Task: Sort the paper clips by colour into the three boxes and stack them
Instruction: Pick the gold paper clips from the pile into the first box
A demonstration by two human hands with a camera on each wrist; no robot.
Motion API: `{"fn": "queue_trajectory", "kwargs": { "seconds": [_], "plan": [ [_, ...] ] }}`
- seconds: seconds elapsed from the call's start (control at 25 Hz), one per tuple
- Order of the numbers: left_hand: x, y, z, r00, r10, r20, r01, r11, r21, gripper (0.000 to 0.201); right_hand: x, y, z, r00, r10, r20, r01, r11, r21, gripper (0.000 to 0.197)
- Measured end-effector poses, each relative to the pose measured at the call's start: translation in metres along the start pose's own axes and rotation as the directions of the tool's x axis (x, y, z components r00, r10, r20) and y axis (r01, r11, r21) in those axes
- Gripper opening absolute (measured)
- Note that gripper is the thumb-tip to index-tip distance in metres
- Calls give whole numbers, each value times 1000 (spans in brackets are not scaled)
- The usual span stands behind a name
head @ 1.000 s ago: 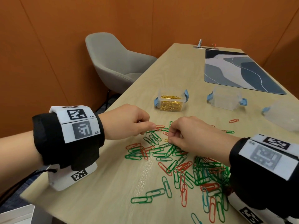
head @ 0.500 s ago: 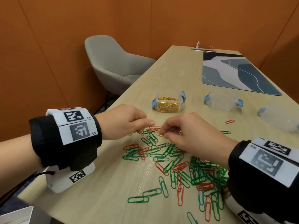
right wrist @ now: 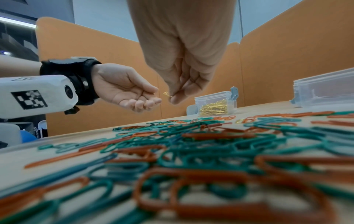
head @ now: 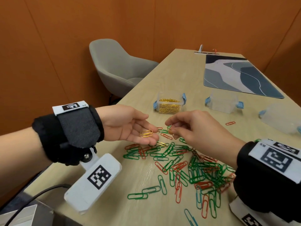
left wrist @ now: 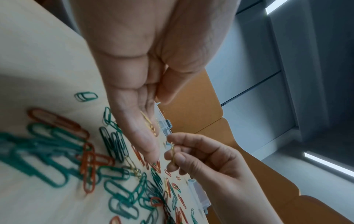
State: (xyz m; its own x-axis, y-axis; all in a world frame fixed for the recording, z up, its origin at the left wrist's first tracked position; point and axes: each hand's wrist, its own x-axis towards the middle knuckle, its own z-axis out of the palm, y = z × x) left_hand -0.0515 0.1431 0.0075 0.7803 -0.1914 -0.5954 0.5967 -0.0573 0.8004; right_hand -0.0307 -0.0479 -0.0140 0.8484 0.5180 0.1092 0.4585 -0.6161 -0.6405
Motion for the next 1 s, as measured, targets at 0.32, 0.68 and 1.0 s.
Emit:
{"fn": "queue_trajectory", "kwargs": {
  "seconds": [0.32,0.68,1.0],
  "plan": [
    [12,-6,23,999,-20,26,18,998,61,37,-6,-9,2,981,-192,-29,194,979,62,13],
    [12,2,12,872,403,-277,34,516,856,45,-5,-3,5,973,2,231,70,951,-302,16],
    [19,3,7,861,493,125,-182,70,981,19,-1,-1,0,987,52,152,-5,957,-290,13]
  ]
}}
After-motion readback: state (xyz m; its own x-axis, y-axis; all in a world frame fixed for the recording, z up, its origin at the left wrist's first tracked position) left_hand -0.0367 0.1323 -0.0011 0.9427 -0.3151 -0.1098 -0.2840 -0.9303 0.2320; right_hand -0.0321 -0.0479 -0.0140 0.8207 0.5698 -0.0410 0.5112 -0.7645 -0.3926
